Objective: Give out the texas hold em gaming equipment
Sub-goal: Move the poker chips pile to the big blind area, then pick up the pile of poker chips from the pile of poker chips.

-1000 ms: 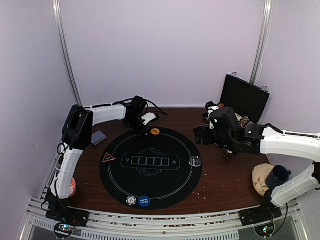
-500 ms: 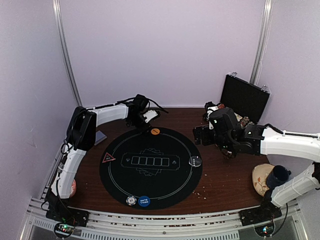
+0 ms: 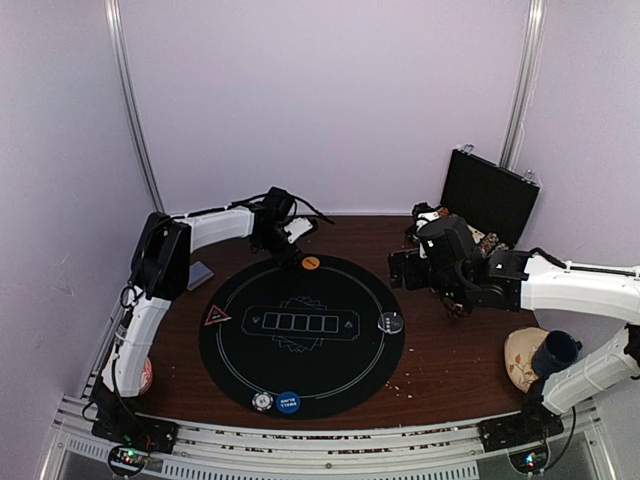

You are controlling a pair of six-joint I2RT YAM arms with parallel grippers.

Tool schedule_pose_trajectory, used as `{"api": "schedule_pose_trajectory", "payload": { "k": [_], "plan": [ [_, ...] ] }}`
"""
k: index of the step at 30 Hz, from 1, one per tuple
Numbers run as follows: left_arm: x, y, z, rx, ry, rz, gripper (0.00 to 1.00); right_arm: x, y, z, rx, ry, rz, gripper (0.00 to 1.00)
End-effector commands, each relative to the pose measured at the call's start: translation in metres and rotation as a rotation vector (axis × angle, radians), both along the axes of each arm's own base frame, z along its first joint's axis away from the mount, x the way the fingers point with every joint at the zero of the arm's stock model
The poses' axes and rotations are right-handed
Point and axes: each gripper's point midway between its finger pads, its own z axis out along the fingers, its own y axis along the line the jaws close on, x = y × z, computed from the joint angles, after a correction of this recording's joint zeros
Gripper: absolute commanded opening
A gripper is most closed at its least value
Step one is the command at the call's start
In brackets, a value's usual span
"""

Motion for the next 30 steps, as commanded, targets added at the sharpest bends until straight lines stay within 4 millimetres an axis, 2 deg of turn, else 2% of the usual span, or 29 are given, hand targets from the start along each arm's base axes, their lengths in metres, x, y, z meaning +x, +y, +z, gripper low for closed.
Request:
{"api": "schedule_pose_trajectory", "payload": {
  "k": [1,3,6,10,11,16,19,24,28,30],
  "plan": [
    [-0.012,0.002,0.040,-0.052,0.000,-0.010,0.77,0.005,-0.021,-0.002,-0.023,-0.022,-0.110,1.00],
    [-0.017,-0.001,0.070,-0.088,-0.024,-0.023,0.80,0.010,-0.025,-0.004,-0.019,-0.013,-0.131,1.00],
    [-0.030,0.002,0.103,-0.119,-0.048,-0.039,0.87,0.018,-0.033,-0.008,-0.016,0.004,-0.160,1.00],
    [-0.057,0.010,0.148,-0.164,-0.068,-0.065,0.93,0.032,-0.053,-0.015,-0.004,0.037,-0.213,1.00],
    [-0.066,0.013,0.166,-0.184,-0.087,-0.074,0.97,0.036,-0.061,-0.016,0.004,0.042,-0.232,1.00],
    [-0.104,0.040,0.205,-0.204,-0.155,-0.066,0.98,0.047,-0.081,-0.014,0.033,0.049,-0.278,1.00],
    [-0.121,0.052,0.207,-0.210,-0.178,-0.061,0.98,0.050,-0.088,-0.016,0.038,0.054,-0.298,1.00],
    [-0.140,0.064,0.181,-0.190,-0.140,-0.063,0.98,0.051,-0.097,-0.024,0.046,0.060,-0.319,1.00],
    [-0.125,0.058,0.171,-0.175,-0.150,-0.062,0.98,0.052,-0.097,-0.029,0.050,0.070,-0.314,1.00],
    [-0.112,0.050,0.157,-0.158,-0.129,-0.063,0.98,0.051,-0.096,-0.033,0.052,0.075,-0.310,1.00]
  ]
}}
